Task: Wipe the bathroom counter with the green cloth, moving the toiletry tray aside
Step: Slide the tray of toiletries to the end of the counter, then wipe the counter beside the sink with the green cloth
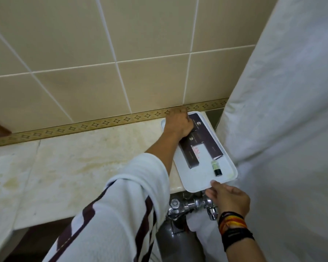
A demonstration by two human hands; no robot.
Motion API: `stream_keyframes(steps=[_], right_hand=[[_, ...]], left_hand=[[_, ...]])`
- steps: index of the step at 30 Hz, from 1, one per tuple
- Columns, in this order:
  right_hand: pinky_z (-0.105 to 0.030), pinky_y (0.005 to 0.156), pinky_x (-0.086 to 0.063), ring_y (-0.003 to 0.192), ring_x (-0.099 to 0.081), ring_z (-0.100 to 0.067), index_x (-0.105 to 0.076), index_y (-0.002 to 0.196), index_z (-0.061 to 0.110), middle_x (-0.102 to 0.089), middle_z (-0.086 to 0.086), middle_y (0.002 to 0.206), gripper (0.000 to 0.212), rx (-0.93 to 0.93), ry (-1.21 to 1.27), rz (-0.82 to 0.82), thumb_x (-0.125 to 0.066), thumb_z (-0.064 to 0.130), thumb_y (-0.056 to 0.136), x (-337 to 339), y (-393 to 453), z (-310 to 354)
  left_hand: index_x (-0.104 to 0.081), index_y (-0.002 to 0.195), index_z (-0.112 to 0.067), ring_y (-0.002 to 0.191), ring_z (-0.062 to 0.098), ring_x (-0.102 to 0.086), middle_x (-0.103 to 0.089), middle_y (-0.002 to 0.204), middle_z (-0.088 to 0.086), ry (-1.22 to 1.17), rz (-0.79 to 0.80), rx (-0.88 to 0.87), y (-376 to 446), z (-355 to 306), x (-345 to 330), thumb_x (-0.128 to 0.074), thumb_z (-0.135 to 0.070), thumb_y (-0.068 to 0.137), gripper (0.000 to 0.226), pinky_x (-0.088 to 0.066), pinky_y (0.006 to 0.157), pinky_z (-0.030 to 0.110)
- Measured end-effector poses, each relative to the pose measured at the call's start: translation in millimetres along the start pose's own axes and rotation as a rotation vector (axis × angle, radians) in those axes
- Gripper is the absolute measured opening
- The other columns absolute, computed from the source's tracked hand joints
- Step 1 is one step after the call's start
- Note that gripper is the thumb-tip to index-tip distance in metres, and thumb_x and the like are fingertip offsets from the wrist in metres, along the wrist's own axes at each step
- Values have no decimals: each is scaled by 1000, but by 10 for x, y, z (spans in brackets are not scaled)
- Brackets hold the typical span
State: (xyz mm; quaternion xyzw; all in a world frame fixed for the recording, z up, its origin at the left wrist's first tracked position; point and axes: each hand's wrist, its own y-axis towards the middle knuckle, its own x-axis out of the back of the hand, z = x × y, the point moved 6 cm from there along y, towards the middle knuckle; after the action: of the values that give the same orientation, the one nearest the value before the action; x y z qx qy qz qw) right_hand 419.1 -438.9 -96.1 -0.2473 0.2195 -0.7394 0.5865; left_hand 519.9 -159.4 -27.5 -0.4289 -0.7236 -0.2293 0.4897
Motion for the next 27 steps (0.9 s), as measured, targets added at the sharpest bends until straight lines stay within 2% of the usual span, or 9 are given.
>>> stream_keyframes(steps=[2, 4, 6, 9, 12, 15, 19, 23, 27], right_hand=[[-33, 61, -65, 70, -80, -32, -73, 93, -2, -78, -20, 74, 23, -18, 18, 18, -89, 6, 78, -16, 0, -64], [-47, 82, -64, 89, -78, -39, -69, 104, 2, -77, -22, 98, 30, 60, -108, -37, -84, 20, 85, 19, -94, -97], [-50, 99, -54, 116, -64, -41, -57, 126, 8, -61, -23, 133, 49, 380, -347, -144, -71, 40, 93, 10, -328, 45], [-49, 121, -30, 153, -26, -34, -30, 157, 13, -24, -14, 168, 67, 998, -565, 17, -46, 44, 100, -455, -983, 325], [-51, 130, -2, 162, 2, -31, -7, 165, 8, 1, -15, 175, 72, 1323, -843, 195, -37, 35, 105, -1184, -1501, 392], [-59, 129, 0, 161, 1, -37, -11, 164, 0, -2, -22, 173, 73, 1536, -951, 289, -46, 22, 103, -1866, -1926, 466], [-62, 127, -6, 161, -4, -36, -12, 163, 2, -5, -20, 173, 74, 1675, -1011, 368, -48, 21, 102, -2543, -2475, 263], [-63, 127, -7, 161, -8, -35, -14, 164, 3, -9, -17, 173, 70, 1763, -1079, 524, -44, 24, 104, -3015, -3360, -405], [-61, 128, -5, 161, -6, -32, -12, 165, 5, -7, -14, 174, 70, 1767, -1179, 671, -40, 29, 104, -3302, -4113, -1124]], left_hand=[[-51, 146, -9, 132, 38, -53, -61, 140, 20, -12, -29, -46, -58, 8, 35, -44, -26, 103, 47, -38, 114, 43], [-54, 145, -10, 132, 35, -55, -61, 142, 16, -5, -110, -104, -208, 62, 120, -43, -22, 102, 46, -37, 117, 42], [-50, 151, -9, 142, 32, -48, -52, 155, 15, 58, -180, -173, -411, 170, 233, -42, -22, 104, 50, -29, 124, 42], [-30, 163, -8, 160, 30, -23, -24, 172, 14, 210, -250, -256, -748, 498, 455, -33, -27, 108, 58, -12, 132, 45], [-19, 166, -6, 163, 30, -11, -13, 174, 14, 272, -336, -285, -1142, 932, 726, -31, -23, 109, 60, -8, 133, 44], [-15, 166, -4, 163, 28, -7, -10, 175, 15, 315, -337, -275, -1550, 1373, 982, -33, -21, 109, 62, -7, 133, 43], [-12, 166, -4, 164, 27, -6, -7, 175, 14, 352, -364, -50, -2175, 2243, 1518, -30, -20, 109, 62, -7, 133, 42], [-17, 166, -6, 162, 29, -14, -14, 174, 15, 288, -494, 302, -3127, 3424, 2134, -36, -12, 107, 62, -8, 132, 39], [-22, 164, -4, 161, 28, -21, -22, 172, 15, 301, -472, 561, -4010, 4385, 2426, -35, -12, 107, 60, -14, 132, 39]])
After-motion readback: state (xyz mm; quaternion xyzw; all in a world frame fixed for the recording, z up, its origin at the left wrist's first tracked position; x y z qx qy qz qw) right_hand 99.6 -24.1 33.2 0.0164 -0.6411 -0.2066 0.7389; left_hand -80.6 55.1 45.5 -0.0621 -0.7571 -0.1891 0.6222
